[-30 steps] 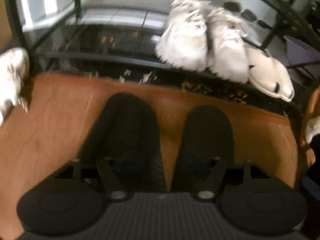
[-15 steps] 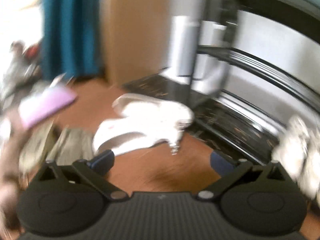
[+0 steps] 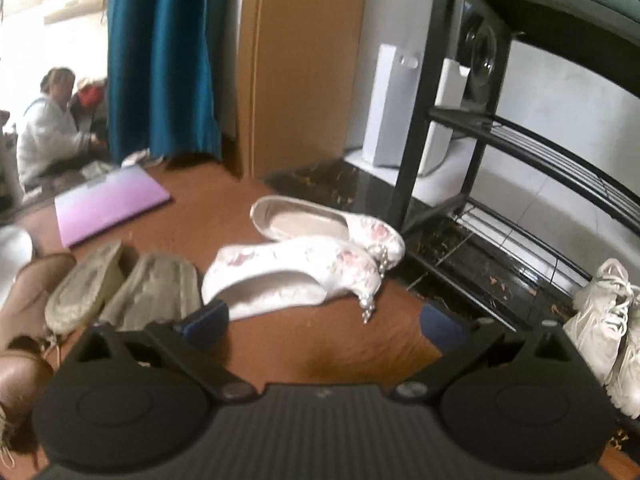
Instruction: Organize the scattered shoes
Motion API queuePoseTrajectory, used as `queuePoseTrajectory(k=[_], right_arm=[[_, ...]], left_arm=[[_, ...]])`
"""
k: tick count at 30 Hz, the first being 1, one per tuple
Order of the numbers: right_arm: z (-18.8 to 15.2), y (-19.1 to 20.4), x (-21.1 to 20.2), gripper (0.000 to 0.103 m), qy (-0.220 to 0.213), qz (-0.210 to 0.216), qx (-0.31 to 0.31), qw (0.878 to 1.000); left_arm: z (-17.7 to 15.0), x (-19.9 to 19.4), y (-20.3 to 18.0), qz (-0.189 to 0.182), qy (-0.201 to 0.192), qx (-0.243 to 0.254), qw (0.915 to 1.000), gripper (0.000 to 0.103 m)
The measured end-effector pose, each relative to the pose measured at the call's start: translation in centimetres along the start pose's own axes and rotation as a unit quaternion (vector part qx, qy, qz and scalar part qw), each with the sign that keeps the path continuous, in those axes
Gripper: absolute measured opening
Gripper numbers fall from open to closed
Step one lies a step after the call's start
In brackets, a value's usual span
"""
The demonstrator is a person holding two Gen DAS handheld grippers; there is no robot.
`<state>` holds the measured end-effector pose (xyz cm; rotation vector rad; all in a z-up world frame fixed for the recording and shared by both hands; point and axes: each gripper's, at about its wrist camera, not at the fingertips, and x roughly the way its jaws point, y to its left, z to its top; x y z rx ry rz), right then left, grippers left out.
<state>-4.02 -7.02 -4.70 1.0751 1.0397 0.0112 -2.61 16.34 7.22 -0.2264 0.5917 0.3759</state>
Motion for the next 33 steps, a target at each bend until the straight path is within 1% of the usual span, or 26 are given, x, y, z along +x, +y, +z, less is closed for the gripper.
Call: queuePoseTrajectory(k=[1, 3, 5, 7, 9, 11, 12, 14, 16, 17, 19, 22, 24, 26, 27, 29, 30, 32, 33], right_arm=[[0.1, -0.9, 0.4, 0.102, 0.015, 0.011, 0.038, 0.999], [0.2, -1.9, 1.6, 0.102, 0.049, 0.026, 0.086, 0.995], [0.1, -2.0, 2.3, 0.102, 0.059, 0.033, 0.096, 0.993], [0.1, -1.1, 3.6, 0.103, 0.058, 0.039, 0.103, 0.992], [0.1, -0.9, 4.4, 0.103, 0.061, 0.031, 0.108, 0.992], [-0.2, -0.6, 5.5, 0.084, 0.069, 0.017, 0.113, 0.991], [-0.4, -0.4, 5.6, 0.079, 0.067, 0.013, 0.104, 0.992], [-0.7, -0.1, 5.4, 0.077, 0.053, 0.012, 0.087, 0.995], [-0.7, 0.0, 3.9, 0.074, 0.018, 0.025, 0.075, 0.997], [-0.7, -0.1, 3.5, 0.073, 0.008, 0.030, 0.069, 0.997], [-0.4, 0.9, 0.9, 0.072, -0.024, 0.050, 0.019, 0.998], [-0.5, 1.3, -2.9, 0.070, -0.034, 0.074, -0.026, 0.996], [-0.7, -0.1, -5.7, 0.068, -0.021, 0.085, -0.024, 0.996], [-0.8, -2.5, -9.2, 0.068, -0.015, 0.087, 0.002, 0.996], [-0.8, -3.7, -10.9, 0.068, -0.016, 0.085, 0.014, 0.996], [-0.8, -5.4, -13.7, 0.068, -0.033, 0.077, 0.026, 0.996], [-0.8, -6.3, -16.1, 0.068, -0.057, 0.066, 0.020, 0.996], [-0.8, -7.3, -20.8, 0.068, -0.112, 0.032, -0.019, 0.993], [-0.9, -7.4, -22.4, 0.068, -0.133, 0.010, -0.050, 0.990]], left_arm=[[0.0, 0.0, 0.1, -0.001, -0.001, -0.005, 1.0000, 0.102], [0.1, 0.4, 0.3, 0.000, 0.004, -0.019, 0.9998, 0.102], [0.2, 0.7, 0.5, 0.001, 0.009, -0.021, 0.9997, 0.102], [0.2, 1.0, 0.7, 0.001, 0.012, -0.026, 0.9996, 0.102], [0.2, 1.0, 0.7, 0.001, 0.010, -0.027, 0.9996, 0.102], [0.0, 0.7, 0.4, 0.001, 0.006, -0.020, 0.9998, 0.102], [0.0, 0.6, 0.3, 0.001, 0.004, -0.017, 0.9998, 0.102], [0.0, 0.6, 0.3, 0.000, 0.001, -0.016, 0.9999, 0.102], [-0.1, 0.5, 0.3, 0.001, -0.001, -0.017, 0.9999, 0.102], [-0.1, 0.5, 0.3, 0.004, -0.004, -0.017, 0.9998, 0.102], [0.0, 0.3, 0.3, 0.002, -0.009, -0.016, 0.9998, 0.102], [-0.1, 0.3, -0.1, 0.001, -0.009, -0.007, 0.9999, 0.102], [-0.1, 0.3, -0.1, 0.000, -0.005, -0.004, 1.0000, 0.102], [-0.1, 0.3, -0.1, -0.001, -0.004, -0.005, 1.0000, 0.102], [-0.1, 0.1, 0.0, -0.001, -0.004, -0.006, 1.0000, 0.102], [-0.1, -0.3, -0.1, -0.005, -0.012, -0.005, 0.9999, 0.102], [-0.1, -0.5, -0.2, -0.007, -0.016, -0.003, 0.9998, 0.102], [0.0, -0.9, -0.4, -0.011, -0.022, 0.003, 0.9997, 0.102], [-0.1, -1.1, -0.6, -0.013, -0.026, 0.010, 0.9995, 0.102]])
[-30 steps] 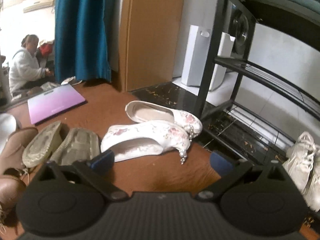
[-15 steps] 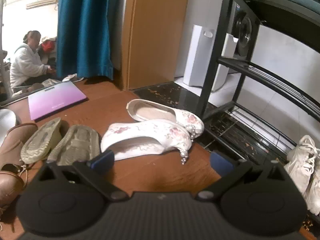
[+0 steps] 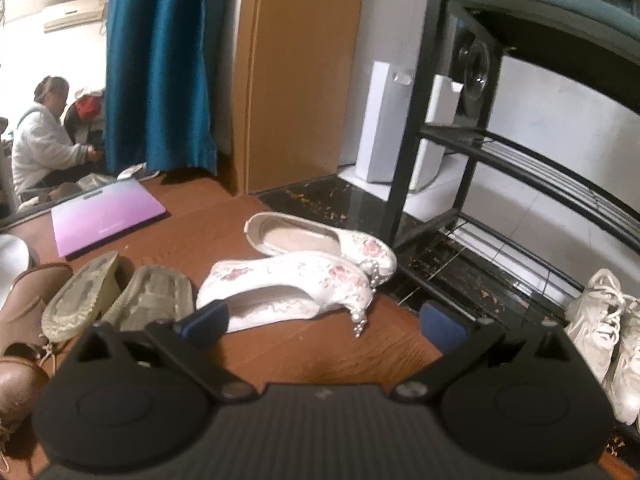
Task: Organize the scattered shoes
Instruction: 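Carry the pair of black slippers to the rack front with the right tool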
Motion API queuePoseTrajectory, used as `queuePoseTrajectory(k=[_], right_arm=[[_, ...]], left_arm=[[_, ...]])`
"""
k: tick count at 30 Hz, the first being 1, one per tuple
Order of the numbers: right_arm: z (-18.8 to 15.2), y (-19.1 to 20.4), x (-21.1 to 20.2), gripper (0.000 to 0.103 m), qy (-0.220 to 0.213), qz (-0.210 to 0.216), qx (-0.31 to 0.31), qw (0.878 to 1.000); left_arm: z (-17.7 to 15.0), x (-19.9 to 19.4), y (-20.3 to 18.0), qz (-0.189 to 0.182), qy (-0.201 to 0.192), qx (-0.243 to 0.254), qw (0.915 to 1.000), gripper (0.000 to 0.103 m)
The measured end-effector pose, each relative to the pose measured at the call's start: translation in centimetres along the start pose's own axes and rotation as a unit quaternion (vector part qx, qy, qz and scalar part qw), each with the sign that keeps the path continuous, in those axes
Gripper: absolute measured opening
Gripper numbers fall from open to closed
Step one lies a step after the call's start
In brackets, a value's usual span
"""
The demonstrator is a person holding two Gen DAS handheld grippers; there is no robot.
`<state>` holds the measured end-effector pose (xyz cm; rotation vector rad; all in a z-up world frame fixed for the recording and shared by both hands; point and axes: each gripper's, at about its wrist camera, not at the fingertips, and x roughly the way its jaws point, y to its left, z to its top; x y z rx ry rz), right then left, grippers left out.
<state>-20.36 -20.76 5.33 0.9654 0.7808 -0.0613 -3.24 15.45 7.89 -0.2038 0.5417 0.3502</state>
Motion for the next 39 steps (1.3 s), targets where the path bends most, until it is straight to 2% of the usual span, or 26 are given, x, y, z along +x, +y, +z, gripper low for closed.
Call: queuePoseTrajectory(k=[2, 4, 7, 8, 10, 11, 12, 14, 15, 16, 17, 19, 20, 22, 23, 25, 26, 28, 29, 30, 32, 34, 36, 37, 39], right_arm=[[0.5, 0.4, -2.3, 0.068, -0.031, -0.041, -0.079, 0.996], [0.8, 0.9, -3.8, 0.068, -0.056, -0.082, -0.151, 0.984], [0.6, 1.4, -3.4, 0.068, -0.071, -0.139, -0.233, 0.960], [0.1, 1.9, -2.5, 0.068, -0.077, -0.166, -0.263, 0.947], [-1.1, 3.5, 0.4, 0.068, -0.092, -0.242, -0.350, 0.900], [-2.2, 4.0, 2.0, 0.068, -0.099, -0.276, -0.400, 0.868], [-3.6, 4.3, 3.8, 0.069, -0.104, -0.309, -0.452, 0.830], [-5.8, 4.2, 7.0, 0.069, -0.087, -0.354, -0.525, 0.769], [-6.8, 4.1, 8.6, 0.069, -0.076, -0.374, -0.557, 0.738], [-7.7, 3.6, 10.1, 0.073, -0.051, -0.384, -0.576, 0.720], [-8.1, 3.4, 10.8, 0.075, -0.035, -0.388, -0.582, 0.714], [-9.7, 2.8, 11.6, 0.100, -0.012, -0.383, -0.601, 0.702], [-9.9, 2.9, 11.5, 0.103, -0.006, -0.372, -0.604, 0.705], [-9.8, 3.3, 10.9, 0.103, -0.002, -0.350, -0.601, 0.719], [-9.3, 3.5, 10.1, 0.103, -0.006, -0.327, -0.587, 0.741], [-8.1, 4.2, 7.9, 0.103, -0.015, -0.259, -0.543, 0.799], [-7.6, 4.3, 6.9, 0.103, -0.019, -0.228, -0.523, 0.821], [-6.6, 4.3, 5.0, 0.103, -0.029, -0.174, -0.484, 0.857], [-6.1, 4.2, 4.5, 0.103, -0.036, -0.161, -0.468, 0.868], [-5.0, 3.6, 3.8, 0.103, -0.045, -0.148, -0.433, 0.888], [-3.2, 2.2, 3.2, 0.103, -0.053, -0.137, -0.362, 0.921], [-0.4, -0.4, 3.0, 0.103, -0.053, -0.125, -0.242, 0.961], [1.5, -2.2, 4.2, 0.103, -0.021, -0.092, -0.159, 0.983], [2.3, -3.1, 5.2, 0.103, -0.003, -0.084, -0.125, 0.989], [3.3, -4.5, 7.1, 0.103, 0.013, -0.101, -0.075, 0.992]], left_arm=[[0.0, -0.3, -0.5, 0.002, -0.004, 0.014, 0.9999, 0.102], [0.0, -0.6, -1.0, 0.001, -0.009, 0.024, 0.9997, 0.102], [-0.1, -1.2, -1.6, -0.007, -0.019, 0.035, 0.9992, 0.102], [-0.1, -1.3, -1.7, -0.009, -0.020, 0.037, 0.9991, 0.102], [-0.3, -1.4, -2.1, -0.017, -0.008, 0.035, 0.9992, 0.102], [-0.3, -1.4, -2.2, -0.020, -0.002, 0.033, 0.9993, 0.102], [-0.5, -1.4, -2.6, -0.022, 0.004, 0.034, 0.9992, 0.102], [-1.5, -1.6, -4.2, -0.033, 0.025, 0.047, 0.9980, 0.102], [-1.9, -2.0, -5.1, -0.032, 0.019, 0.067, 0.9971, 0.102], [-2.3, -2.4, -5.9, -0.030, 0.014, 0.085, 0.9958, 0.102], [-2.9, -2.8, -6.7, -0.030, 0.011, 0.101, 0.9944, 0.102], [-3.9, -3.4, -8.0, -0.044, 0.014, 0.127, 0.9909, 0.102], [-4.2, -3.4, -8.4, -0.053, 0.019, 0.138, 0.9888, 0.102], [-4.8, -3.3, -9.2, -0.066, 0.026, 0.158, 0.9849, 0.102], [-4.9, -3.2, -9.3, -0.063, 0.029, 0.160, 0.9847, 0.102], [-5.0, -2.2, -9.1, -0.052, 0.053, 0.149, 0.9860, 0.102], [-4.9, -1.9, -8.9, -0.049, 0.061, 0.142, 0.9868, 0.102], [-4.8, -1.1, -8.3, -0.042, 0.078, 0.124, 0.9883, 0.102], [-4.8, -1.0, -8.2, -0.041, 0.081, 0.120, 0.9885, 0.102], [-4.8, -0.9, -8.1, -0.041, 0.083, 0.118, 0.9887, 0.102], [-5.0, -1.0, -8.2, -0.042, 0.079, 0.125, 0.9881, 0.102], [-5.2, -1.2, -8.5, -0.045, 0.074, 0.133, 0.9872, 0.102], [-5.3, -1.4, -8.7, -0.048, 0.071, 0.140, 0.9865, 0.102], [-5.2, -1.4, -8.8, -0.048, 0.071, 0.141, 0.9863, 0.102], [-5.1, -1.3, -8.8, -0.048, 0.073, 0.141, 0.9861, 0.102]])
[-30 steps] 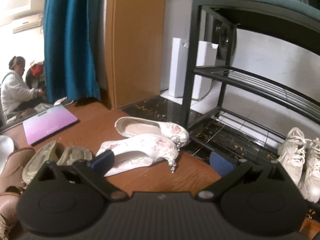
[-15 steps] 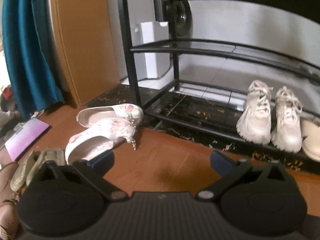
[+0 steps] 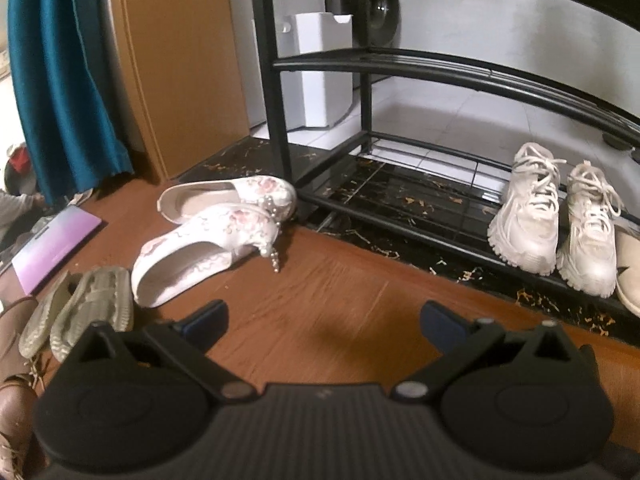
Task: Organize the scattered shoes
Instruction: 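Carry the pair of black slippers to the rack front with the right tool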
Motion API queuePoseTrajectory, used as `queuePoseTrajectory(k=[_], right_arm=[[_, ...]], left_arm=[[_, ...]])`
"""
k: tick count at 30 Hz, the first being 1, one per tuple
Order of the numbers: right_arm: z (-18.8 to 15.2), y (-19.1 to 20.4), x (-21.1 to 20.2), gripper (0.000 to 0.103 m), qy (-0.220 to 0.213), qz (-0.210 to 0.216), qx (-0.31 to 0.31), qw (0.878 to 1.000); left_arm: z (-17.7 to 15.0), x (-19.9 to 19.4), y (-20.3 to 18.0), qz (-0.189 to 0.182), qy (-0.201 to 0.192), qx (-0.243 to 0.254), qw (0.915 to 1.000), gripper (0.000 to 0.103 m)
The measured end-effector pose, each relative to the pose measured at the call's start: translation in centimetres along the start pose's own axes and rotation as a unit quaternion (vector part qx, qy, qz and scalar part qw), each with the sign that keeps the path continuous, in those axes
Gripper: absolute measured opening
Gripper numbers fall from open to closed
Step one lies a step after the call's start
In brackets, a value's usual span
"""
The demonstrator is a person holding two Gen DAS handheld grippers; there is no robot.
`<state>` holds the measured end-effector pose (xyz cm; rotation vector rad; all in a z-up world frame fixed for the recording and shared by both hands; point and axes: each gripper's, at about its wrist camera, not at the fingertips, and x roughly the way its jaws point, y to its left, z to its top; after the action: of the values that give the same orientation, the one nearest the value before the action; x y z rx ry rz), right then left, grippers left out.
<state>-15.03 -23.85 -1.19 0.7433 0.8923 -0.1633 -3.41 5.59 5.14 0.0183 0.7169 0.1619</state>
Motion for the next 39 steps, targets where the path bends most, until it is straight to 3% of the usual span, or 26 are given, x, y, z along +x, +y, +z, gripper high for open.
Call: queuePoseTrajectory(k=[3, 9, 11, 15, 21, 25, 27, 31, 35, 37, 39], right_arm=[[0.6, -1.2, 1.8, 0.103, 0.009, 0.023, 0.042, 0.999], [-0.2, -0.9, 1.9, 0.102, 0.012, 0.028, 0.035, 0.999], [-0.6, 0.0, 1.6, 0.102, -0.003, 0.006, 0.008, 1.000], [-0.9, 1.6, 2.2, 0.102, -0.053, -0.099, -0.089, 0.990], [-1.1, 3.0, 4.4, 0.103, -0.082, -0.146, -0.139, 0.976], [-2.2, 4.8, 6.1, 0.103, -0.073, -0.182, -0.191, 0.962], [-2.1, 5.1, 6.3, 0.103, -0.070, -0.169, -0.201, 0.962], [-1.1, 3.8, 3.1, 0.103, -0.094, -0.102, -0.120, 0.983], [-1.5, 2.1, -0.2, 0.103, -0.092, -0.078, -0.052, 0.991], [-3.5, 2.4, -1.1, 0.103, -0.073, -0.057, -0.056, 0.994], [-6.1, 4.0, -1.1, 0.103, -0.059, -0.048, -0.107, 0.991]], left_arm=[[0.1, 0.1, 0.1, 0.002, 0.005, -0.003, 1.0000, 0.102], [0.1, 0.2, -0.3, 0.001, 0.009, 0.006, 0.9999, 0.102], [0.1, 0.2, -0.4, -0.002, 0.007, 0.007, 0.9999, 0.102], [0.1, 0.2, -0.5, -0.002, 0.007, 0.008, 0.9999, 0.102], [0.0, 0.1, -0.6, -0.001, 0.004, 0.011, 0.9999, 0.102], [0.0, 0.1, -0.7, -0.002, 0.004, 0.013, 0.9999, 0.102], [0.0, 0.1, -0.7, -0.002, 0.005, 0.014, 0.9999, 0.102], [0.0, 0.1, -0.7, -0.003, 0.006, 0.014, 0.9999, 0.102], [0.0, 0.4, -0.9, -0.006, 0.012, 0.017, 0.9998, 0.102], [0.0, 0.4, -1.0, -0.009, 0.015, 0.017, 0.9997, 0.102], [0.0, 0.5, -1.0, -0.011, 0.019, 0.017, 0.9996, 0.102]])
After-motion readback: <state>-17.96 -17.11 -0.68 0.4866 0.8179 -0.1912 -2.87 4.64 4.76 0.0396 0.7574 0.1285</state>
